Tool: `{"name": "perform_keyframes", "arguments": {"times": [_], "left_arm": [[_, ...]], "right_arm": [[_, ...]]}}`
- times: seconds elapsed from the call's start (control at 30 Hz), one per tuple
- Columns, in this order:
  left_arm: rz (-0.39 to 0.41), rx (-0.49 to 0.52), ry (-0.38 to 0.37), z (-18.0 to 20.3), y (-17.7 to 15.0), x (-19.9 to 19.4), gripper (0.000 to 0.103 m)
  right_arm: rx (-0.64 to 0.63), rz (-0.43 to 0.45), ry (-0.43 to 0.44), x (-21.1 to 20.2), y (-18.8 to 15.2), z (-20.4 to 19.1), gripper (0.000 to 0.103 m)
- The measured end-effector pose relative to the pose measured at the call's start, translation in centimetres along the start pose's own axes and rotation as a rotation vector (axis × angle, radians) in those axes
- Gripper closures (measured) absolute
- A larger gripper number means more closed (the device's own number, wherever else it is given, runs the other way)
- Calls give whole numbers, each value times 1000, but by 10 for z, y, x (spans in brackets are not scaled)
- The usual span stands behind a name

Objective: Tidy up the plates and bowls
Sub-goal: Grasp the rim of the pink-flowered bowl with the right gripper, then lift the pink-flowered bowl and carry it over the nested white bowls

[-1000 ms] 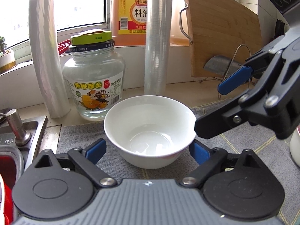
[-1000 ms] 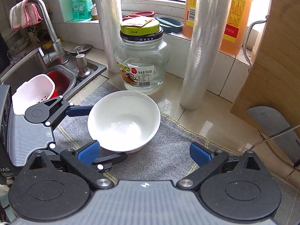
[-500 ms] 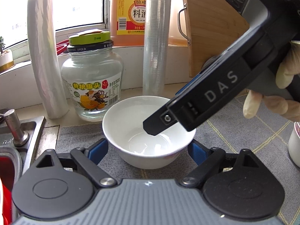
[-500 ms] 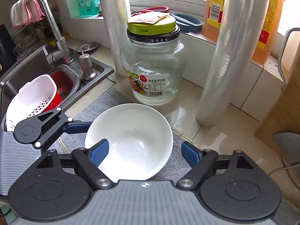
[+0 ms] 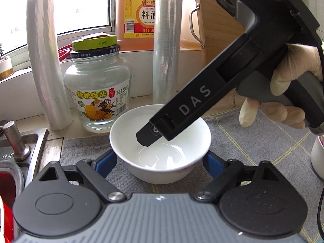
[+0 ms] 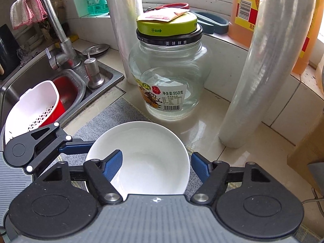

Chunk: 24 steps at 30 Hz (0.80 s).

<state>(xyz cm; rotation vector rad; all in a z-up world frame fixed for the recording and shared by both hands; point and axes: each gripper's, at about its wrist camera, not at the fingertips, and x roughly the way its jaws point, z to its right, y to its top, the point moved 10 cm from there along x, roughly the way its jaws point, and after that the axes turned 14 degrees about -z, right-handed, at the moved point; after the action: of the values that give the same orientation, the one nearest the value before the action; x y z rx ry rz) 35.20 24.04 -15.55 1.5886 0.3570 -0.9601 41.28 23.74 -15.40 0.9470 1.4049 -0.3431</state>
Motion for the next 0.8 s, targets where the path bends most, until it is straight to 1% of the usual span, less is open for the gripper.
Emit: {"name": "perform_keyframes", "arguments": {"times": [0.1,0.13,0.53,0.8], "left_arm": [[-1,4,0,1,1,0,13],[-2,4,-1,0,1,0,13],[-31,17,-15,1,1,-3,14],[-45,34,-26,10,0,-17,14]], "right_arm": [[-4,-5,6,2,0,-1,30],[-6,-5,4,2,0,-1,30],[1,-7,6,0,-3,-2,30],[23,1,14,-11,-11,-7,30]]}}
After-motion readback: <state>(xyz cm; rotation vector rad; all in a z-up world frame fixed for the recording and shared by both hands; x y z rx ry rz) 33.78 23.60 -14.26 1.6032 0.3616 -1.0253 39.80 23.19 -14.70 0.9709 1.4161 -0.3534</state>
